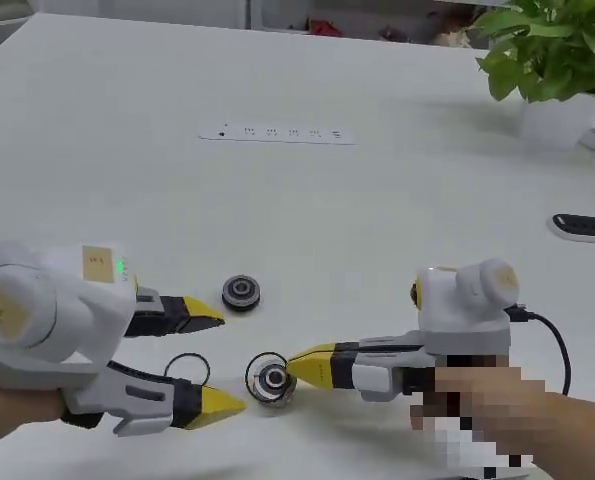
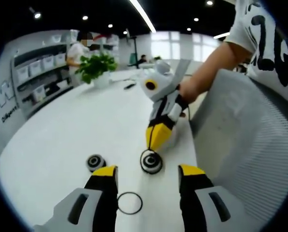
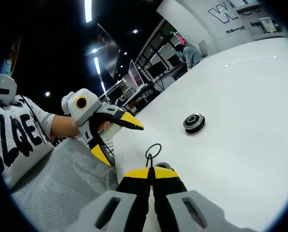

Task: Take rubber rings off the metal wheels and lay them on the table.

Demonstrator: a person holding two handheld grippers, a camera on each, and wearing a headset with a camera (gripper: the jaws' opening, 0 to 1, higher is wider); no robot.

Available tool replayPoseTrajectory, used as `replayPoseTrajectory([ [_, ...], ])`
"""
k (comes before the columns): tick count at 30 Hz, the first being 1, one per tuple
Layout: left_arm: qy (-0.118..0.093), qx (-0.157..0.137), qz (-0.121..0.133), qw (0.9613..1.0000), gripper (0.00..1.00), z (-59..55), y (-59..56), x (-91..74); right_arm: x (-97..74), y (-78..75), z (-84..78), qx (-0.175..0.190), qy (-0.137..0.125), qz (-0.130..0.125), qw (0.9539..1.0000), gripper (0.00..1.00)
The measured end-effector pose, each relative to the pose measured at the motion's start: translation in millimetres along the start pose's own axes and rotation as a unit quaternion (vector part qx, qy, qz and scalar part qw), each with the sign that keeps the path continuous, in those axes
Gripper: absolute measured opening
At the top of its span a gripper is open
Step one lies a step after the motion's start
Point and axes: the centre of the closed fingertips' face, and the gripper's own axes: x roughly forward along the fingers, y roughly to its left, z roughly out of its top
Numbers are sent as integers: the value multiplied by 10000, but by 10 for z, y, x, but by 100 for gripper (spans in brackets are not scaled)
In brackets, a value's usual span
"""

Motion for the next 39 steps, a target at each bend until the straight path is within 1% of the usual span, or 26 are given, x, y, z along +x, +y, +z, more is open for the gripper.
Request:
replayPoseTrajectory([
  [7,-16,-29,55,10000,54,3,11,-60,2,29,6,-23,28,56,10000,0],
  [14,-48,-46,112,9999,57,0,14,-128,1,78,59,-48,5,105,9999,0],
  [23,-103,-65,211,9997,60,3,50,-205,7,124,110,-92,-6,150,9998,0],
  [33,-162,-78,313,9993,63,8,100,-282,56,167,213,-144,-41,216,9997,0],
  [39,-186,-116,406,9989,64,-9,140,-345,111,173,259,-169,-24,263,9995,0],
])
